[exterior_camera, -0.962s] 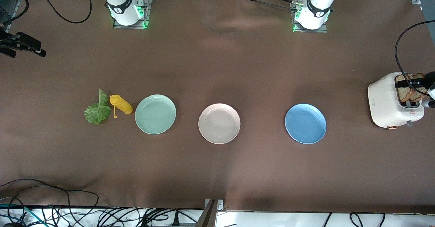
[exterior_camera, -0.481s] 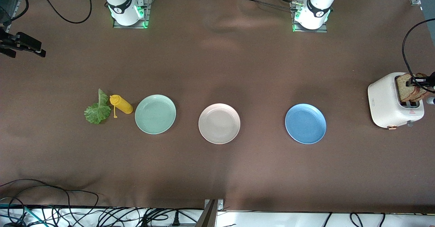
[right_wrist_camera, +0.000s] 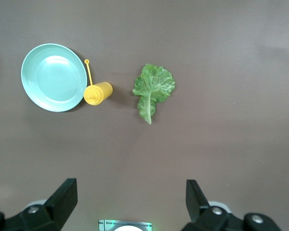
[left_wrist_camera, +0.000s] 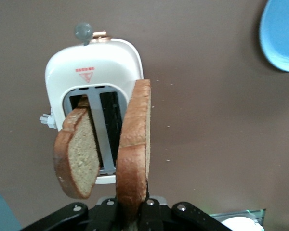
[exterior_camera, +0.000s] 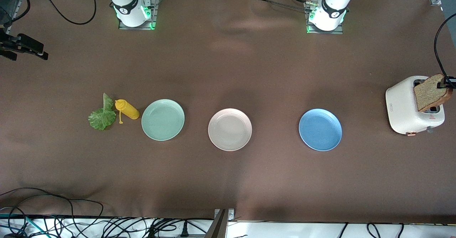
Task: Make sandwich on beige plate with both arms
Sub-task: 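Grasp the bread slice and lift it out with the left gripper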
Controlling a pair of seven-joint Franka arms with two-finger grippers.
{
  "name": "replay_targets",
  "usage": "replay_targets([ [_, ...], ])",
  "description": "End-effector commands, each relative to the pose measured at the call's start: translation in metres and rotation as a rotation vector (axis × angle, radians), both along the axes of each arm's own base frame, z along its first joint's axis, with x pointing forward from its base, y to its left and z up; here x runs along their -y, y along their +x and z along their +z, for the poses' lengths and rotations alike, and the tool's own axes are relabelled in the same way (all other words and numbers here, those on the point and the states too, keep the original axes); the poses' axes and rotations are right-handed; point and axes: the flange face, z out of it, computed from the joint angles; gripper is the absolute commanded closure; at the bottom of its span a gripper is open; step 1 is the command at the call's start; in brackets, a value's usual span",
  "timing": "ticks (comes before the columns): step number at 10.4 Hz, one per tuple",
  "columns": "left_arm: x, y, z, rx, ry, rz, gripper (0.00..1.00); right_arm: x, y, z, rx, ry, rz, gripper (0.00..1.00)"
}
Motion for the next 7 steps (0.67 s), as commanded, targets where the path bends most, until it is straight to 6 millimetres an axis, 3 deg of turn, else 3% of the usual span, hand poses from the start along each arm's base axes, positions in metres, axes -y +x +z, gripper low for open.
replay_targets([
  [1,0.035,0.012,0.028,0.023,-0.101,0.061,1.0,0.002,0.002,0.005,0.006,0.011,0.0,0.0],
  [4,0.106,0.028,0.02,-0.005,-0.294,0.199,1.0,0.003,0.003,0.003,0.006,0.011,-0.001,0.0],
  [7,0.165,0.062,-0.014,-0.001,-0.482,0.305,1.0,0.003,0.003,0.0,0.0,0.011,-0.001,0.0],
])
